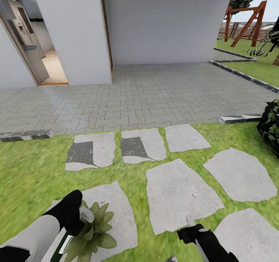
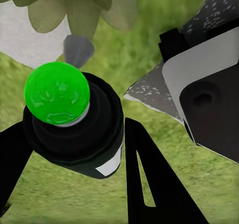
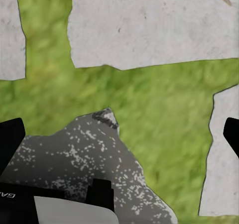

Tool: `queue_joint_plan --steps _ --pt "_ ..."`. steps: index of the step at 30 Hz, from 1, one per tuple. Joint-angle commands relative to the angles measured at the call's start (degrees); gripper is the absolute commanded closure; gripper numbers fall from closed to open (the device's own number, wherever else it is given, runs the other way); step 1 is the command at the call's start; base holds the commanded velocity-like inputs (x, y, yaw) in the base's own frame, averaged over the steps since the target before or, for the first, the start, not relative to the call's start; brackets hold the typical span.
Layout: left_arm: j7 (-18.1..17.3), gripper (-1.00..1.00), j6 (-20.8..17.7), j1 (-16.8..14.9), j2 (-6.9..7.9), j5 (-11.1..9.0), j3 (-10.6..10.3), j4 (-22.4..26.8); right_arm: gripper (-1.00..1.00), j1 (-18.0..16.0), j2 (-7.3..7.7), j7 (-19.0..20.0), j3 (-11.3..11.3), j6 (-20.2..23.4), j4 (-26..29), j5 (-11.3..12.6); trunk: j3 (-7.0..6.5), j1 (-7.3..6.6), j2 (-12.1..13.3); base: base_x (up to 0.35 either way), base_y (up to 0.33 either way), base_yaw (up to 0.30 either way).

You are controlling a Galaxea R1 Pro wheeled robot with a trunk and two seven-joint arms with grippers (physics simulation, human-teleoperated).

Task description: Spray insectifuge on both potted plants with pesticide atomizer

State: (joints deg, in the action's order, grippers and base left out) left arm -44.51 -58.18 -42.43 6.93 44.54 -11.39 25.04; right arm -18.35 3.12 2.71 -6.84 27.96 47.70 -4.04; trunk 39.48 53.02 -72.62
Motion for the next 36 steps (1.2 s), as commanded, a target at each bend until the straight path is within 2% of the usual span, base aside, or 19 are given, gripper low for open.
queue_joint_plan --steps 1,6,13,16,27,36 --pt "-0.6 1.0 -0.1 0.0 -0.01 0.5 -0.3 0.1 -1.0 0.0 0.05 0.3 -0.1 0.3 0.1 -0.4 0.09 0.0 0.0 0.0 0.0 0.0" --pt "-0.6 1.0 -0.1 0.0 -0.08 0.5 -0.2 0.1 -1.0 0.0 0.05 0.3 -0.1 0.3 0.1 -0.4 0.44 0.0 0.0 0.0 0.0 0.067" --pt "-0.6 1.0 -0.1 0.0 -0.09 0.5 -0.2 0.1 -1.0 0.0 0.05 0.3 -0.1 0.3 0.1 -0.4 2.21 1.54 -2.8 0.0 0.0 0.093" --pt "-0.6 1.0 -0.1 0.0 -0.07 0.5 -0.1 0.1 -1.0 0.0 0.05 0.3 -0.1 0.3 0.1 -0.4 2.44 1.76 -3.2 0.0 0.0 0.016" --pt "-0.6 1.0 -0.1 0.0 -0.07 0.5 -0.1 0.1 -1.0 0.0 0.05 0.3 -0.1 0.4 0.1 -0.4 5.28 4.17 -7.7 0.0 0.0 -0.048" --pt "-0.6 1.0 -0.1 0.0 -0.12 0.5 0.0 0.1 -1.0 0.0 0.05 0.3 -0.1 0.8 0.2 -0.4 5.33 4.17 -7.7 -0.008 0.008 -0.002"
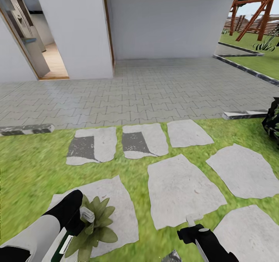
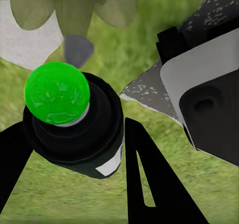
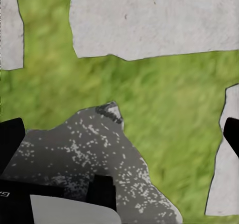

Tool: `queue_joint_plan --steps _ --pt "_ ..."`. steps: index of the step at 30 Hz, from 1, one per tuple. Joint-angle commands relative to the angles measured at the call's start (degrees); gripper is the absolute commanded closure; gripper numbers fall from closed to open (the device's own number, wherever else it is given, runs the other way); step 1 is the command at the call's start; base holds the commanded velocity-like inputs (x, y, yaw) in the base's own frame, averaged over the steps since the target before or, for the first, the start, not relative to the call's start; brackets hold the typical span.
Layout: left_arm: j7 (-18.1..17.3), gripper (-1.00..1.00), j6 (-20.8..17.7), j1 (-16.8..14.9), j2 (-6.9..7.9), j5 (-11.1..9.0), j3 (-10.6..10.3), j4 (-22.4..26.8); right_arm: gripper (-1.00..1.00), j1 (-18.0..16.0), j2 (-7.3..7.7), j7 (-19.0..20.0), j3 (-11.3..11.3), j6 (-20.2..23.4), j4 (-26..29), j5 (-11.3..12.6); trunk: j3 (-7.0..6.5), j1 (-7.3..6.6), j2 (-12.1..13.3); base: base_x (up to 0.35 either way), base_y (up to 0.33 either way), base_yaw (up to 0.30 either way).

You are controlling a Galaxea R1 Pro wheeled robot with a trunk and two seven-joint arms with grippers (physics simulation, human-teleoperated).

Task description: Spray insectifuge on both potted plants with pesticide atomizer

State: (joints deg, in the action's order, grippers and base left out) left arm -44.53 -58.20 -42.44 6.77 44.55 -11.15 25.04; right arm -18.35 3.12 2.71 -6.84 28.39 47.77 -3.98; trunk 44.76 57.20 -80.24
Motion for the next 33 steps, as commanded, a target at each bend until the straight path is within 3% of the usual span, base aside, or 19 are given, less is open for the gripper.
queue_joint_plan --steps 1,7,12,18,25,29,33 --pt "-0.6 1.0 -0.1 0.0 0.02 0.5 -0.3 0.1 -1.0 0.0 0.04 0.3 -0.1 0.4 0.1 -0.5 0.05 -0.01 0.0 -0.146 0.159 0.0" --pt "-0.6 1.0 -0.1 0.0 0.0 0.5 -0.3 0.1 -1.0 0.0 0.04 0.3 -0.1 0.4 0.1 -0.5 0.05 -0.01 0.0 -0.218 0.24 -0.009" --pt "-0.5 1.0 -0.1 0.0 0.0 0.5 -0.3 0.1 -1.0 0.0 0.04 0.3 -0.1 0.4 0.1 -0.5 0.05 -0.01 0.0 -0.225 0.261 -0.229" --pt "-0.4 1.0 -0.1 0.0 0.0 0.5 -0.4 0.2 -1.0 0.0 0.04 0.3 -0.1 0.4 0.1 -0.5 0.05 -0.01 0.0 0.034 0.291 -0.1" --pt "-0.2 1.0 -0.1 0.2 -0.14 0.6 -0.6 0.2 -1.0 0.0 0.04 0.3 -0.1 0.4 0.1 -0.4 0.05 -0.01 0.0 0.024 0.038 -0.002" --pt "-0.2 1.0 -0.1 3.6 -0.49 0.6 -0.8 0.2 -1.0 0.0 0.04 0.3 -0.1 0.4 0.1 -0.4 0.05 -0.01 0.0 0.0 0.0 0.0" --pt "-0.3 1.0 -0.1 4.1 -0.79 0.5 -0.7 0.1 -1.0 0.0 0.04 0.3 -0.1 0.4 0.1 -0.4 0.05 -0.01 0.0 0.0 0.0 0.0"
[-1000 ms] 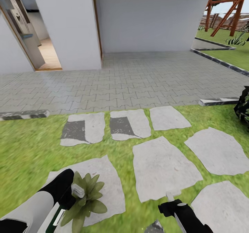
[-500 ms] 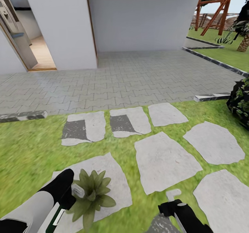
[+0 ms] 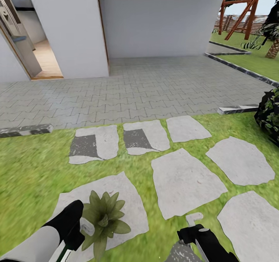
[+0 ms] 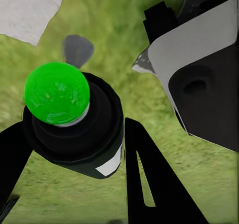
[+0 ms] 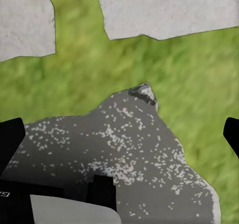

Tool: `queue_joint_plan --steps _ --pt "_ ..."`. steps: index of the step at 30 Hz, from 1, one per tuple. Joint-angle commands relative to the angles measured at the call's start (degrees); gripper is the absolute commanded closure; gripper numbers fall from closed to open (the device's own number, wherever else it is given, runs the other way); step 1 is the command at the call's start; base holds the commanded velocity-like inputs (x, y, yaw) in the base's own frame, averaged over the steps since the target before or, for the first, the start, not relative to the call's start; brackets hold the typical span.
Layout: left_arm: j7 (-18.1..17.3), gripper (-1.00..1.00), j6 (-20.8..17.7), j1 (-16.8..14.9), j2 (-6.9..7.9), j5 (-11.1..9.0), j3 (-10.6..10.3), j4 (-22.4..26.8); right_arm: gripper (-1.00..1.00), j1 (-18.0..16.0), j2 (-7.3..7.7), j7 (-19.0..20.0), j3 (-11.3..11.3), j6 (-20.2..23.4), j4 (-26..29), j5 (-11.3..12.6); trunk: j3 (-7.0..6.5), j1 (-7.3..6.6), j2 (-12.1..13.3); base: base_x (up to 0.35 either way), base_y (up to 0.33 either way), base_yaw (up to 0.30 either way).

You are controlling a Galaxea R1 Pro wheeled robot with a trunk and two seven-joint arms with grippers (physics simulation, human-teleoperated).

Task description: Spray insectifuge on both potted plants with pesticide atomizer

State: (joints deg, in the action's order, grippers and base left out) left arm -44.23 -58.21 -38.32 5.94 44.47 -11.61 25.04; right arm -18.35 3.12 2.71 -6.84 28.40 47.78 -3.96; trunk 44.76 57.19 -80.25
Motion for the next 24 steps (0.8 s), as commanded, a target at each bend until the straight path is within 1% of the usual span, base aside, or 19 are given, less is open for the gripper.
queue_joint_plan --steps 1,7,9,13,16,19,22,24 --pt "-0.6 1.0 -0.1 0.0 -0.19 0.6 -0.3 0.1 -1.0 0.0 0.05 0.3 -0.1 0.3 0.1 -0.4 0.05 0.0 0.0 0.0 0.0 0.0" --pt "-0.5 1.0 -0.1 0.0 -0.4 0.6 -0.1 0.2 -1.0 0.0 0.05 0.3 -0.1 0.3 0.1 -0.4 0.05 0.0 0.0 -0.007 0.006 0.0" --pt "-0.5 1.0 -0.1 0.0 -0.4 0.6 -0.1 0.3 -1.0 0.0 0.05 0.3 -0.1 0.3 0.1 -0.4 0.05 0.0 0.0 -0.115 0.16 -0.073" --pt "-0.5 1.0 -0.1 -0.1 -0.31 0.6 -0.2 0.3 -1.0 0.0 0.05 0.3 -0.1 0.3 0.1 -0.5 0.05 0.0 0.0 -0.156 0.235 -0.257" --pt "-0.6 1.0 -0.1 -0.2 -0.35 0.6 -0.4 0.3 -1.0 0.0 0.05 0.3 -0.1 0.3 0.1 -0.5 0.05 0.0 0.0 -0.054 0.068 -0.284" --pt "-0.6 1.0 -0.1 -1.6 -0.57 0.6 -0.4 0.6 -1.0 0.0 0.05 0.3 -0.1 0.3 0.2 -0.4 0.05 0.0 0.0 -0.009 0.012 -0.084" --pt "-0.6 1.0 -0.1 -2.4 -1.18 0.7 -0.4 0.7 -1.0 0.0 0.05 0.3 -0.1 0.3 0.2 -0.4 0.05 0.0 0.0 -0.002 0.002 -0.015" --pt "-0.6 1.0 -0.1 -3.4 -1.35 0.7 -0.5 0.7 -1.0 0.0 0.05 0.3 -0.1 0.3 0.2 -0.4 0.05 0.0 0.0 0.12 0.0 -0.003"
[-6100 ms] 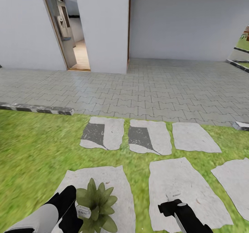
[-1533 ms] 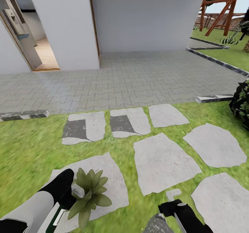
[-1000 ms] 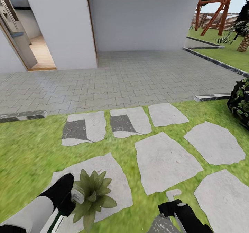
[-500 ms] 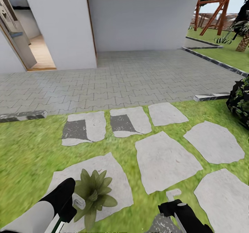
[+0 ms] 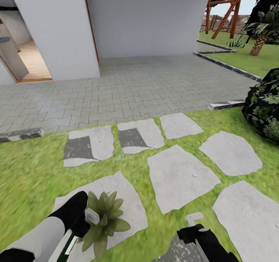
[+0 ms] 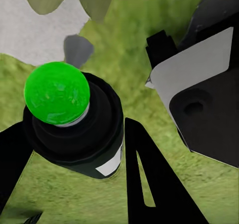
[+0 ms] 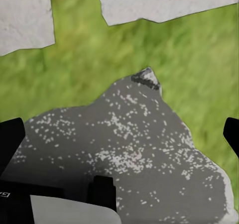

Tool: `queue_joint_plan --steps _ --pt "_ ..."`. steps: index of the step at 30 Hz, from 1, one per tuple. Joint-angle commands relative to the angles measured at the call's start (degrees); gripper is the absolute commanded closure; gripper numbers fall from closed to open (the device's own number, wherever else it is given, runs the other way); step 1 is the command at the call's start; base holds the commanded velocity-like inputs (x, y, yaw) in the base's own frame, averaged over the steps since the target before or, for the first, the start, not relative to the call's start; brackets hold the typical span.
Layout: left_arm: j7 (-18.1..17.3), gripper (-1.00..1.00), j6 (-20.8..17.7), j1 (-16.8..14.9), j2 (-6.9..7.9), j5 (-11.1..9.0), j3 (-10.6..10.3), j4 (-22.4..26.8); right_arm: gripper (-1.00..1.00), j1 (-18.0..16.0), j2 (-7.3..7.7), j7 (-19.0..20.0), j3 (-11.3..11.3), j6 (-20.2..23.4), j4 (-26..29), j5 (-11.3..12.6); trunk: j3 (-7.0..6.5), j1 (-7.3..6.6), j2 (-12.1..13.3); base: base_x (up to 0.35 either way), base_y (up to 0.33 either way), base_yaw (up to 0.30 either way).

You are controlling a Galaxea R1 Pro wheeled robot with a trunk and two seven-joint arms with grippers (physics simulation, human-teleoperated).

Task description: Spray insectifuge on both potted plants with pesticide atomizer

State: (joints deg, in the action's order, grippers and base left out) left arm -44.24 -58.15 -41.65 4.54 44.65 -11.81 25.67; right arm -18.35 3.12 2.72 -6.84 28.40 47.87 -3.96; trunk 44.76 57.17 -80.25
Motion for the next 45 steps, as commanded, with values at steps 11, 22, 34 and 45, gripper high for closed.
queue_joint_plan --steps 11,22,34,45 --pt "-0.5 1.0 -0.1 -0.7 0.22 0.5 -0.4 0.2 -1.0 0.0 0.05 0.3 -0.1 0.3 0.1 -0.4 0.05 0.02 0.0 0.255 0.0 0.0" --pt "-0.3 1.0 -0.1 -2.9 0.5 0.6 -4.8 0.2 -1.0 0.0 0.05 0.3 -0.1 0.3 0.1 -0.5 0.05 0.02 0.0 0.007 0.0 0.0" --pt "-0.3 1.0 -0.1 -2.4 2.11 0.7 -5.1 0.1 -1.0 0.0 0.05 0.3 -0.1 0.4 0.0 -0.4 0.05 0.02 0.0 0.0 0.0 0.0" --pt "-0.4 1.0 -0.1 -1.9 5.31 0.6 -5.1 -0.1 -1.0 0.0 0.05 0.3 -0.1 0.3 0.0 -0.4 0.05 0.02 0.0 0.0 0.0 0.0"
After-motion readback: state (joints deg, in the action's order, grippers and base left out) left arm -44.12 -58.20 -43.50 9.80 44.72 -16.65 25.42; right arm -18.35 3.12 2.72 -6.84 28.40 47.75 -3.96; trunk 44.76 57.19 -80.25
